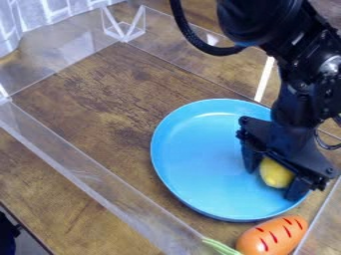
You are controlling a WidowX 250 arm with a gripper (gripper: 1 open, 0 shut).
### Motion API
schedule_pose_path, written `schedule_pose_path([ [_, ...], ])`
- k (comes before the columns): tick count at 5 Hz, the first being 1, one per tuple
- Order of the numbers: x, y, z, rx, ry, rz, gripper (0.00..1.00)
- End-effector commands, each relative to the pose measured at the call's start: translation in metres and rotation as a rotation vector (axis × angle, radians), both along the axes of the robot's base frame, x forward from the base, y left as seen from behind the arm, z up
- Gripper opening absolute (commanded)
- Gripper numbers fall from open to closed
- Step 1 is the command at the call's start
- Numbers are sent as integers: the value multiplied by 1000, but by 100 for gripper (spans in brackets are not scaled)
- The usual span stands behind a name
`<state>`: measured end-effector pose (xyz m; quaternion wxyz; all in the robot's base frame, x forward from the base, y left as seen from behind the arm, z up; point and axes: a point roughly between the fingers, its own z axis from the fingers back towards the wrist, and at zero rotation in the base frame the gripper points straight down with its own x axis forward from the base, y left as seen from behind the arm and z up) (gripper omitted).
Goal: Remove the lemon from the blue tray and put it on the table
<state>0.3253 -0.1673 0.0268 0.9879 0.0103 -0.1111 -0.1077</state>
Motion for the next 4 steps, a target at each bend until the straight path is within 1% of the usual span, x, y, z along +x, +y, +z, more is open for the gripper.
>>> schedule_pose_path([
  [1, -2, -8, 21, -18, -46, -16, 100],
  [3, -4, -6, 25, -4, -46, -13, 100],
  [4, -3, -5, 26, -4, -46, -9, 100],
])
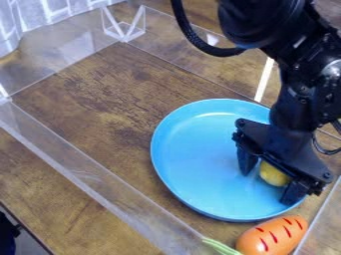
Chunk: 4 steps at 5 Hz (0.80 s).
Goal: Remove the lemon from the blue tray and put it on the table
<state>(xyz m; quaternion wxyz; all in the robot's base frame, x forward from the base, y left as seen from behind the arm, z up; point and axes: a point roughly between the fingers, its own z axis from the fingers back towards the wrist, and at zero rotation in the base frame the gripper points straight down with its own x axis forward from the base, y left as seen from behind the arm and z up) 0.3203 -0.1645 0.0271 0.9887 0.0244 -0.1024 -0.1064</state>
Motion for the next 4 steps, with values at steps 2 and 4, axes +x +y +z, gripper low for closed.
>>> schedule_pose_path([
  [2, 1, -6, 33, -10, -53, -35, 0],
  [4, 0, -1, 61, 24, -68, -49, 0],
])
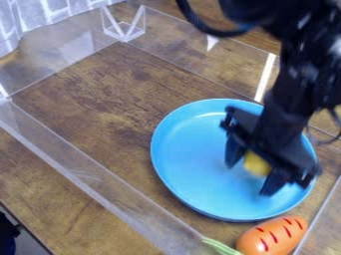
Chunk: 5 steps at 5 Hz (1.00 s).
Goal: Remove the lemon from the blue tray and put it on the table
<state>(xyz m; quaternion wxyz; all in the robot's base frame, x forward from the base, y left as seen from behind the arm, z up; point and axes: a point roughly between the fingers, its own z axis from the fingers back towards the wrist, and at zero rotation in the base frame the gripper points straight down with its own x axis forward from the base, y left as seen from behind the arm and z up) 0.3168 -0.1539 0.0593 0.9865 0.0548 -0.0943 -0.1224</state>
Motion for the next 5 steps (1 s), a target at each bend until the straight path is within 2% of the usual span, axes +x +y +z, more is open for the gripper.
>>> schedule_pose_path([
  [1, 9, 9, 60, -26, -112, 8, 0],
  [2, 9, 45, 94, 0, -137, 85, 0],
  [3, 1, 89, 102, 26, -131, 150, 0],
  [4, -16, 122, 95, 36, -117, 203, 0],
  [5, -29, 138, 92, 42, -106, 238, 0],
])
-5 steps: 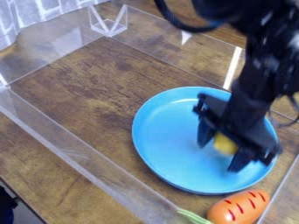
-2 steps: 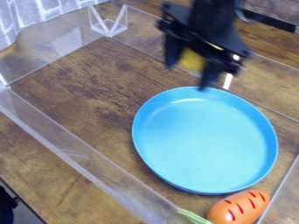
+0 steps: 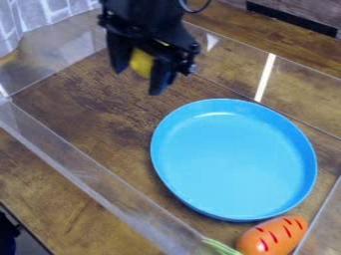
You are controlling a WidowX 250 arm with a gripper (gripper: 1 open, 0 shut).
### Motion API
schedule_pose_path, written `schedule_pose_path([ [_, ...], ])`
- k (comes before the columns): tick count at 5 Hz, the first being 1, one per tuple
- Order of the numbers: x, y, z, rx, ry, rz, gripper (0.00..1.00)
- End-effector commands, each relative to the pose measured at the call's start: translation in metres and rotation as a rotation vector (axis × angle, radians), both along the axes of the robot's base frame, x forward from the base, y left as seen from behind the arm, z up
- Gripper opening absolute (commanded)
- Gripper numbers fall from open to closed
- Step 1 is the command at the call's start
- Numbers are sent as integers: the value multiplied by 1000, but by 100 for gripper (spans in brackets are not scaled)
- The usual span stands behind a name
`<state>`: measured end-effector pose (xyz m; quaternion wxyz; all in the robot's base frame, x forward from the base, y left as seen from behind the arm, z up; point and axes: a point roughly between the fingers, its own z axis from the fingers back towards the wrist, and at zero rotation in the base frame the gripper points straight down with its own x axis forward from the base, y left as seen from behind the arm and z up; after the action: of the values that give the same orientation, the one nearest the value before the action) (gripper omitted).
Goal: Remove the lemon from the blue tray and put it on the table
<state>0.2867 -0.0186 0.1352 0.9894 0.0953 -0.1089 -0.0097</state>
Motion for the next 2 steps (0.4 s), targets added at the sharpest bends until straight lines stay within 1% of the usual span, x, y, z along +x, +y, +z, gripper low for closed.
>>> schedule_pose_path([
  [1, -12, 10, 13, 3, -40, 18, 0],
  [2, -18, 12, 8, 8, -30, 14, 0],
])
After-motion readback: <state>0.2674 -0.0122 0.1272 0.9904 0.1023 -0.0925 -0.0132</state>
